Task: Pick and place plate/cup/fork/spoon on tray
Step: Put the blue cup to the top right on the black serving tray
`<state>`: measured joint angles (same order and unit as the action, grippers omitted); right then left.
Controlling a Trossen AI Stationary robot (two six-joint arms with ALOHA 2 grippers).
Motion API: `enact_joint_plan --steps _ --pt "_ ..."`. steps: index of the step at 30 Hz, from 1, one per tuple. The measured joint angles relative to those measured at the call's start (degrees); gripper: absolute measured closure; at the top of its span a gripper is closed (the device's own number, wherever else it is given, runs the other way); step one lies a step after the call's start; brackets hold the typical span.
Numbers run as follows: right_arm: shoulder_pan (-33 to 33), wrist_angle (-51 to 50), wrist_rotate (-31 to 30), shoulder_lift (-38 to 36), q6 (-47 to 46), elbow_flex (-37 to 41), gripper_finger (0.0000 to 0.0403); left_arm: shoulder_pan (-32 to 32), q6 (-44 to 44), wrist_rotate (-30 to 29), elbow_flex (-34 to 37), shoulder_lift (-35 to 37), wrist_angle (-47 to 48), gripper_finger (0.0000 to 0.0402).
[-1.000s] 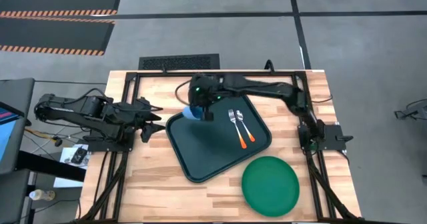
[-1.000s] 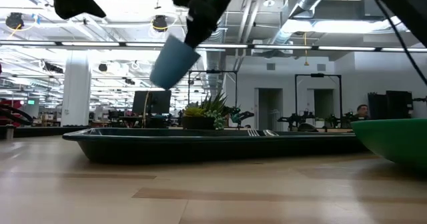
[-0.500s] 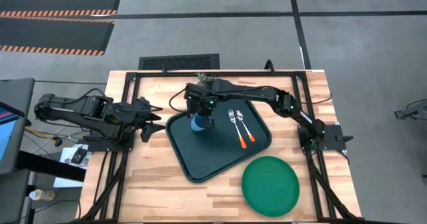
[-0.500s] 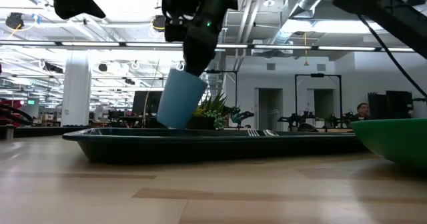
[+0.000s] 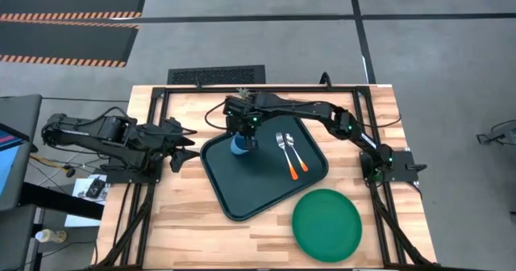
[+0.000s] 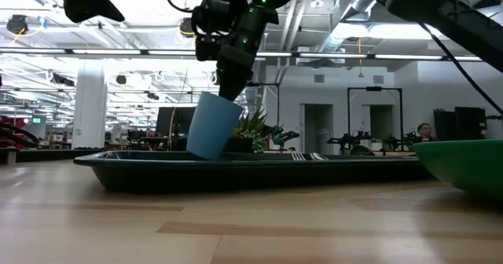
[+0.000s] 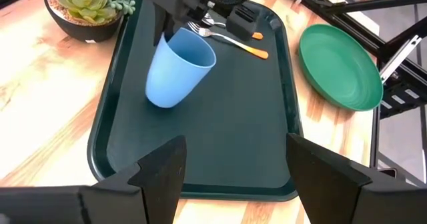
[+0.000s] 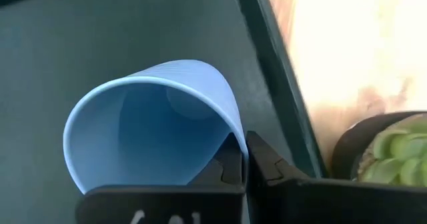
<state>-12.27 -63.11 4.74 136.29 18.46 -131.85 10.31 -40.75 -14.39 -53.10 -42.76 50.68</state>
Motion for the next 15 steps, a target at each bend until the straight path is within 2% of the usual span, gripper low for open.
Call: enact_joint_plan --steps 9,15 --pt "-0.37 0.29 0.01 -0.02 0.09 0.04 0.0394 0.0 0.02 -0.04 0.0 0.02 0.0 0.0162" --pt "-0.37 0.76 0.01 -0.02 1.49 0.07 0.0358 0.0 0.02 -0.95 0.0 0.0 0.0 0.0162"
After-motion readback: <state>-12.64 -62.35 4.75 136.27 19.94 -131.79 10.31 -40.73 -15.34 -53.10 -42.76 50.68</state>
